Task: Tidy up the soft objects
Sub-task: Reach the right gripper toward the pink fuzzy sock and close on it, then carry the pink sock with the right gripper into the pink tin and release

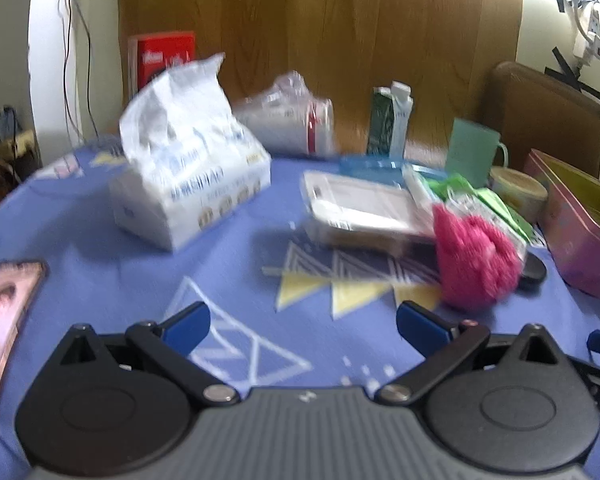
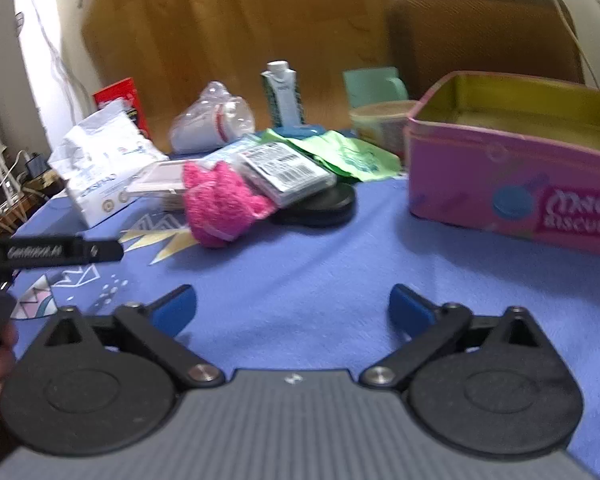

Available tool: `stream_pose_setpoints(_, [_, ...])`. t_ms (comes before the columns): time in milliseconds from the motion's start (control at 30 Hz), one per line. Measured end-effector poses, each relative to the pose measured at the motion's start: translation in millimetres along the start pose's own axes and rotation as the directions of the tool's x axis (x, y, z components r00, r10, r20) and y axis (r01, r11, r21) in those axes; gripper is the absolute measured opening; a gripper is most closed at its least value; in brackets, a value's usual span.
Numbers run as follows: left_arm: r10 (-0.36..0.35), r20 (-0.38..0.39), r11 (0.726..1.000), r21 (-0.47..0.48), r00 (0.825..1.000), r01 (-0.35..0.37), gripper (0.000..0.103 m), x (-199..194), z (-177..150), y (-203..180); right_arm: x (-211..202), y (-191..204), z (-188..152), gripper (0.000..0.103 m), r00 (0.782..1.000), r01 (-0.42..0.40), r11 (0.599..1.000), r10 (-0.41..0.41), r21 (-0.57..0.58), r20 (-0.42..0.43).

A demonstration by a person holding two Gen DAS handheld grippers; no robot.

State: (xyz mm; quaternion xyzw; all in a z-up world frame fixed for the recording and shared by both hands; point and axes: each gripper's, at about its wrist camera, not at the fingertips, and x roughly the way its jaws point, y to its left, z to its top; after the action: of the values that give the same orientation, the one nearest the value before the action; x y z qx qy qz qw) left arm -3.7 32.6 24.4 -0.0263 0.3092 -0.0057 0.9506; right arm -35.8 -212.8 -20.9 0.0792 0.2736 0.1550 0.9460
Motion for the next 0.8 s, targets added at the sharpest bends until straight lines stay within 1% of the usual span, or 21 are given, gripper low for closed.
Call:
stream_pose_setpoints(33, [0.003,0.018,1.0,0.009,1.0,-0.003,0.103,1,2,1,-1,4,2,0.086,1.0,-0.011,1.0,0.012,-0.019,0.01])
stream_pose_setpoints(67, [0.009,0.027,1.0,0.012,1.0,-0.009,0.103,3,3,2,-1,8,4,0.085,1.0,-0.02,0.999,0.021,-0.041,0.02])
stream_pose_setpoints(133, [-0.011,0.026,1.0,-0.002,1.0,0.011,0.103,10,2,5,1,20,12,0.083,0.999,-0.025,0.994,0.029,-0.109,0.043])
stream_pose_setpoints(200, [-0.034,0.012,0.999,-0.025,0.999,0.034,0.103,17,-3,10,6,32,21,0.083,0.997,-0.029,0.981,0.042,-0.191,0.061])
stream_pose_setpoints(233, [-0.044,-0.007,0.998,-0.034,0.999,0.044,0.103,21,-4,11,9,36,26,0.083,0.997,-0.033,0.975,0.049,-0.219,0.066])
stream_pose_setpoints(267, [-0.065,-0.002,0.997,-0.047,0.998,0.065,0.103,20,-3,15,15,42,31,0.083,0.996,-0.037,0.967,0.056,-0.252,0.069])
stream_pose_setpoints(300, [-0.072,0.026,0.995,-0.066,0.997,0.074,0.103,18,-3,18,19,44,34,0.083,0.996,-0.037,0.963,0.057,-0.267,0.067])
stream_pose_setpoints(367, [-0.084,0.041,0.992,-0.09,0.996,0.088,0.103,16,-6,23,32,46,41,0.078,0.997,-0.037,0.956,0.055,-0.291,0.054])
stream_pose_setpoints(433, [-0.091,0.04,0.99,-0.1,0.995,0.095,0.103,17,-7,25,45,50,44,0.065,0.998,-0.05,0.949,0.062,-0.313,0.029])
stream_pose_setpoints(467, [-0.091,0.039,0.99,-0.101,0.995,0.095,0.103,17,-6,24,54,52,45,0.061,0.998,-0.053,0.943,0.059,-0.329,0.011])
stream_pose_setpoints(500, [-0.093,0.037,0.99,-0.099,0.995,0.096,0.103,18,-6,24,58,55,44,0.054,0.999,-0.049,0.939,0.053,-0.34,0.004])
stream_pose_setpoints(533, [-0.096,0.038,0.99,-0.096,0.995,0.099,0.103,17,-7,24,66,57,44,0.05,0.999,-0.03,0.935,0.032,-0.352,-0.001])
stream_pose_setpoints(567, [-0.098,0.041,0.99,-0.094,0.994,0.101,0.103,17,-7,24,68,57,44,0.049,1.0,-0.026,0.934,0.025,-0.356,-0.008])
stream_pose_setpoints(633, [-0.108,0.05,0.989,-0.093,0.993,0.112,0.103,15,-8,26,63,56,44,0.045,0.999,-0.032,0.944,0.035,-0.327,0.003])
stream_pose_setpoints(700, [-0.115,0.05,0.988,-0.101,0.992,0.12,0.103,16,-7,28,45,57,43,0.045,0.997,-0.068,0.946,0.079,-0.316,0.023])
stream_pose_setpoints(733, [-0.119,0.05,0.987,-0.106,0.992,0.124,0.103,15,-7,29,33,59,41,0.045,0.994,-0.088,0.943,0.106,-0.321,0.039])
stream_pose_setpoints(800, [-0.133,0.048,0.983,-0.124,0.99,0.138,0.103,16,-7,33,3,61,37,0.045,0.978,-0.165,0.928,0.197,-0.333,0.063])
